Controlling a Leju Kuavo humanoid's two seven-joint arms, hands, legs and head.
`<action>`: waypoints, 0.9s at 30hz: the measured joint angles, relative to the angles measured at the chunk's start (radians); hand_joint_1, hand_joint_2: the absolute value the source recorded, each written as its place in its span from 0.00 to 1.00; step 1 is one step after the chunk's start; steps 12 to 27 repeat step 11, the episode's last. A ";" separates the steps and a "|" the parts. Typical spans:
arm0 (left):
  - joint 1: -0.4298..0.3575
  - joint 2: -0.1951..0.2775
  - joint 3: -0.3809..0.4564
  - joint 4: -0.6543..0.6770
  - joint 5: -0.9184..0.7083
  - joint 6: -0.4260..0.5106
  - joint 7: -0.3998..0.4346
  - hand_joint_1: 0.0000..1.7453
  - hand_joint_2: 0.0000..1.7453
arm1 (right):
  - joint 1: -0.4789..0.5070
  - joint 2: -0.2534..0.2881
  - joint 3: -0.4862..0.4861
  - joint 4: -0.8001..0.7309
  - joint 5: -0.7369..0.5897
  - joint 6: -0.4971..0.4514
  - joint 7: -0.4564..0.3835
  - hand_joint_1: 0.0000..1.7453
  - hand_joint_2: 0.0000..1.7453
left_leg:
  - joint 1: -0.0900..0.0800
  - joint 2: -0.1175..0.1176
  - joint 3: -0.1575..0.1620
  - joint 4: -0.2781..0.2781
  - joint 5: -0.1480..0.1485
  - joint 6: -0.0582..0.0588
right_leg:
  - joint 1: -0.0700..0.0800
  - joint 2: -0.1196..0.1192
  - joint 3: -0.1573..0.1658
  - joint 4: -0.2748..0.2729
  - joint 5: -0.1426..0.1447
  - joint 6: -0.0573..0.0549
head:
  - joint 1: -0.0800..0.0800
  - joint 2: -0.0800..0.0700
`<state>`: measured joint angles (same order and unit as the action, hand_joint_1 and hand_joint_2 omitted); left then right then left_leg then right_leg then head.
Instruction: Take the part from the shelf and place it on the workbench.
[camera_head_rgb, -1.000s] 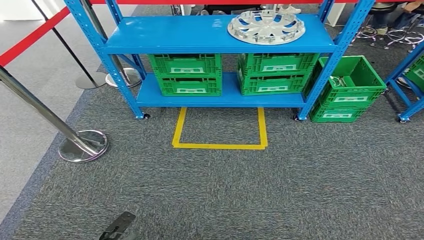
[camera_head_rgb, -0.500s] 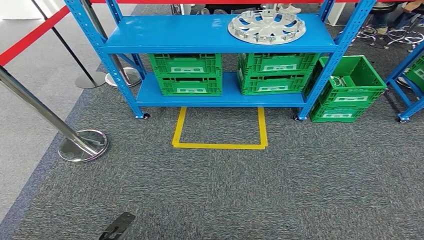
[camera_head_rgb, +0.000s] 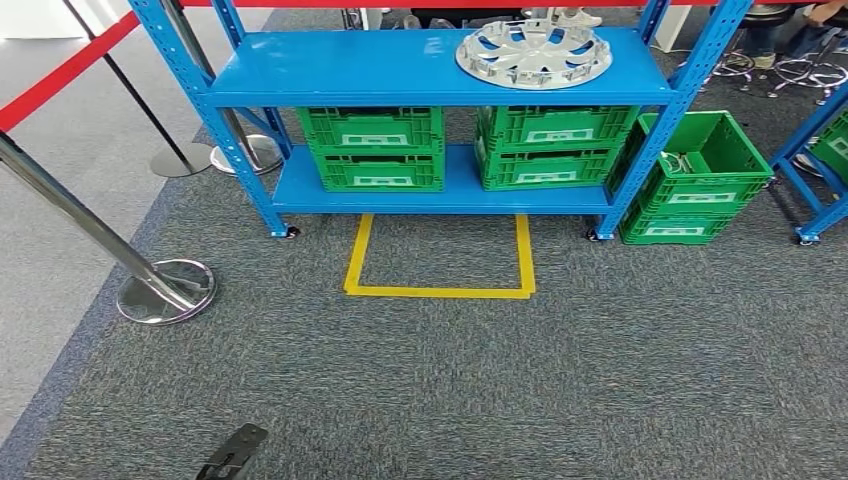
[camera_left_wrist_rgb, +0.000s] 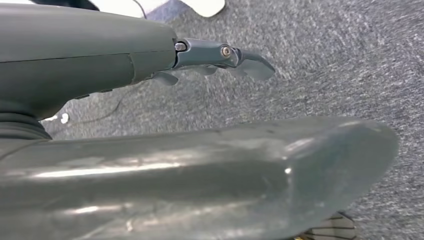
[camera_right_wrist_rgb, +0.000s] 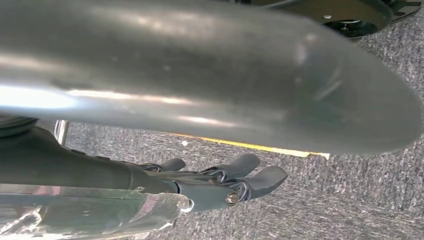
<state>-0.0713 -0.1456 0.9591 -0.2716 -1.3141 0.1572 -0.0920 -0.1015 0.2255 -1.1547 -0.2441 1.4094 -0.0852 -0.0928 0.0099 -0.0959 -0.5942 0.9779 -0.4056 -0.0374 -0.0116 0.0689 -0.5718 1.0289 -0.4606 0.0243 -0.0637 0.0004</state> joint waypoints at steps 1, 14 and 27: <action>0.000 0.000 0.006 0.000 0.008 -0.003 -0.002 0.00 0.00 | 0.000 0.000 0.000 0.000 0.001 0.001 -0.001 0.00 0.00 | 0.000 0.000 0.000 0.000 0.000 0.000 | 0.000 0.000 0.000 0.000 0.000 0.000 | 0.000 0.000; 0.000 -0.001 0.039 0.000 0.022 -0.006 -0.006 0.00 0.00 | 0.000 0.000 0.000 0.000 0.022 -0.003 -0.024 0.00 0.00 | 0.000 0.000 0.000 0.000 0.000 0.000 | 0.000 0.000 0.000 0.000 0.000 0.000 | 0.000 0.000; 0.000 -0.001 0.039 0.000 0.022 -0.006 -0.006 0.00 0.00 | 0.000 0.000 0.000 0.000 0.022 -0.003 -0.024 0.00 0.00 | 0.000 0.000 0.000 0.000 0.000 0.000 | 0.000 0.000 0.000 0.000 0.000 0.000 | 0.000 0.000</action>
